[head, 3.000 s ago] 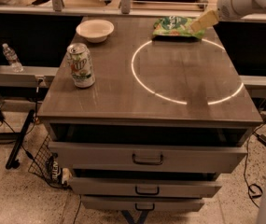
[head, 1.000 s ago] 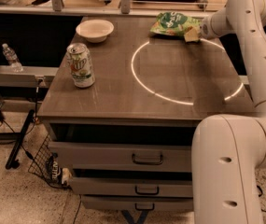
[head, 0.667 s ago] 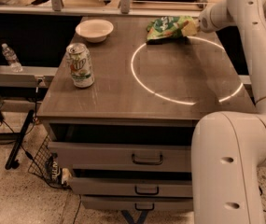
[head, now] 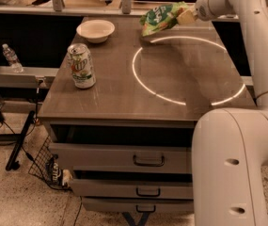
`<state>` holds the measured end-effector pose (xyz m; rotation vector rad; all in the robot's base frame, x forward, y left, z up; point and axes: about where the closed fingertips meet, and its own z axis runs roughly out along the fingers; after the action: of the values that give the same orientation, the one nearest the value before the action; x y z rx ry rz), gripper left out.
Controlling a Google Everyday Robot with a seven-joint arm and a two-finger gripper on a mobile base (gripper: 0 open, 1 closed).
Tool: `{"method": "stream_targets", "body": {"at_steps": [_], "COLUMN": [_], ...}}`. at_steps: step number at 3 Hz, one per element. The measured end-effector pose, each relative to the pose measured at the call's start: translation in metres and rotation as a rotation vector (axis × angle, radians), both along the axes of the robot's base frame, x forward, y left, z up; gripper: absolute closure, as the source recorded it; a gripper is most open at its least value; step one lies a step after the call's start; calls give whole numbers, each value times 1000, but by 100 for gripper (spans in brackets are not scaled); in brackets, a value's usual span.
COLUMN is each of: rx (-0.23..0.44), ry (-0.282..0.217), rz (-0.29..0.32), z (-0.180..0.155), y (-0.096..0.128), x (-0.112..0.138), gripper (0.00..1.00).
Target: Move green rice chip bag near paper bowl
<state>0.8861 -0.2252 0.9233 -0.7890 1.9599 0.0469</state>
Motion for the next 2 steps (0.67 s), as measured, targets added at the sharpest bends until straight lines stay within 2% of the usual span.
{"method": "stream_targets", "body": {"at_steps": [1, 2], "rx": [10, 35], "ry": [-4, -1], "rz": [-1, 29], "z": [-11, -19], "y": [13, 39], "x": [11, 18], "gripper": [100, 100]}}
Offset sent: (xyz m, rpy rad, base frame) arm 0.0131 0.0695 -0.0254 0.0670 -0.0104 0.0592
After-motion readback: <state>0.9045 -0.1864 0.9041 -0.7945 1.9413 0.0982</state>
